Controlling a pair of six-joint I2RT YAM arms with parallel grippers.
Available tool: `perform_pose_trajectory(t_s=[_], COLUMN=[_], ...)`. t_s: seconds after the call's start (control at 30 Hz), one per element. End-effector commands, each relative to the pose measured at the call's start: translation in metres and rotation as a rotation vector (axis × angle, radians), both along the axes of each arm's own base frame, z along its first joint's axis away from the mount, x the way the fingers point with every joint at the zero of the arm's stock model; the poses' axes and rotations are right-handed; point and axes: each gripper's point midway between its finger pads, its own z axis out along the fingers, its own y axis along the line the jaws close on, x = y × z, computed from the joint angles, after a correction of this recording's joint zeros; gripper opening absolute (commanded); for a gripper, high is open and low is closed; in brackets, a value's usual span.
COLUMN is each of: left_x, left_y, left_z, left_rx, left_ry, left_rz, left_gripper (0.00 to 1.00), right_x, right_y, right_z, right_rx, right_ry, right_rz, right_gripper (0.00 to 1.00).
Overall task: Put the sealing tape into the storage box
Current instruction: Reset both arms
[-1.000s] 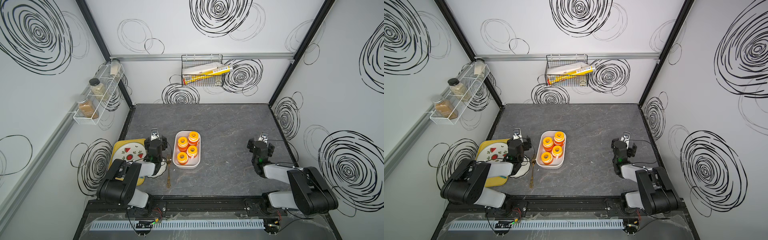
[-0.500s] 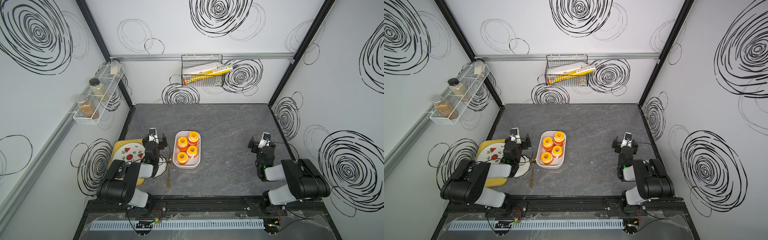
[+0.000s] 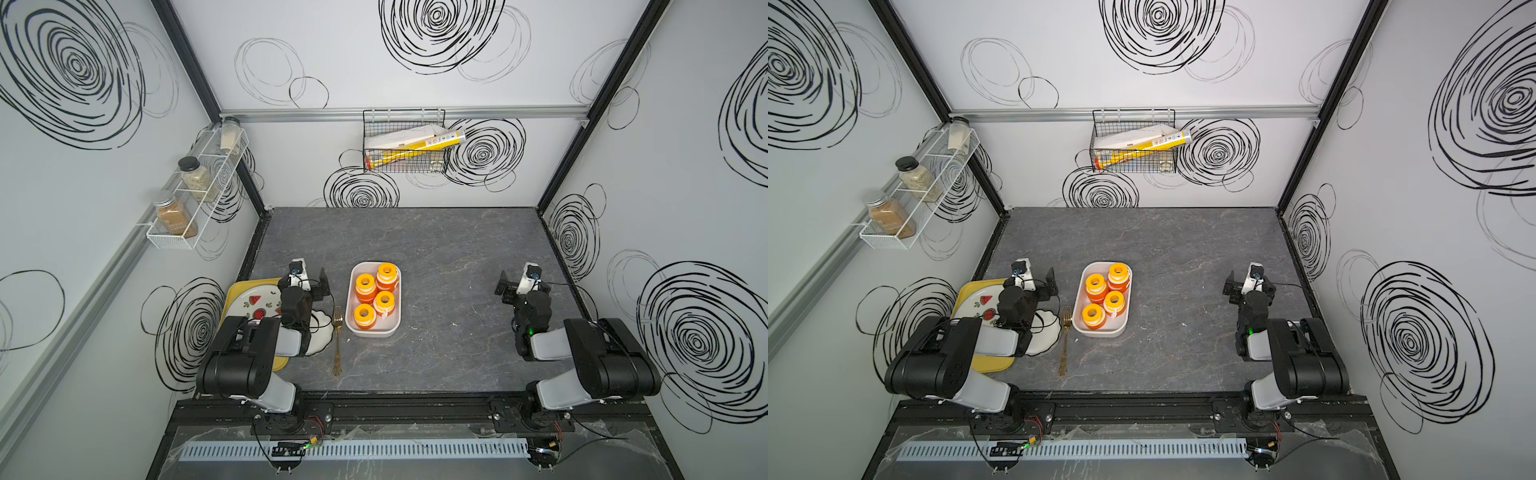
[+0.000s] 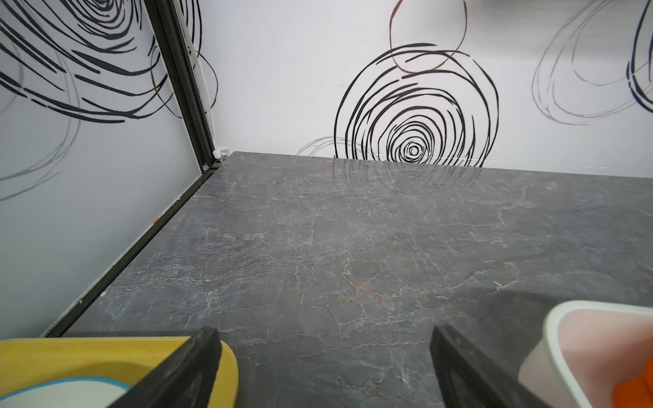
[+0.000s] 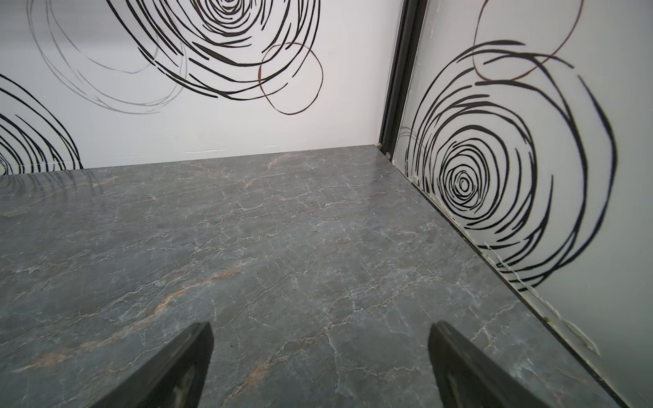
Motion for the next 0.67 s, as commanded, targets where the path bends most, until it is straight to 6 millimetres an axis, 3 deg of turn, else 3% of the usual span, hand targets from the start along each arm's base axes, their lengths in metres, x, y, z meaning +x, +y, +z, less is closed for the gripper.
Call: perform_pose_trajectory(t_s=[0.0, 0.63], left_x=[0.0044, 0.0044], left_y=[-0.0024, -0.002], left_z=[0.01, 0.0104], left_rx=[-0.017, -0.018], left_ry=[-0.033, -0.034], left_rz=[-0.017, -0.016], left_gripper=[0.99, 0.99], right_x=[0.0024, 0.0027], right_y=[0.0004, 0.0008], right_z=[0.0089, 0.0088], right_rx=[0.003, 0.002], right_ry=[-0.029, -0.027], right_rz=[0.003, 0.004], right_gripper=[1.0, 1.0])
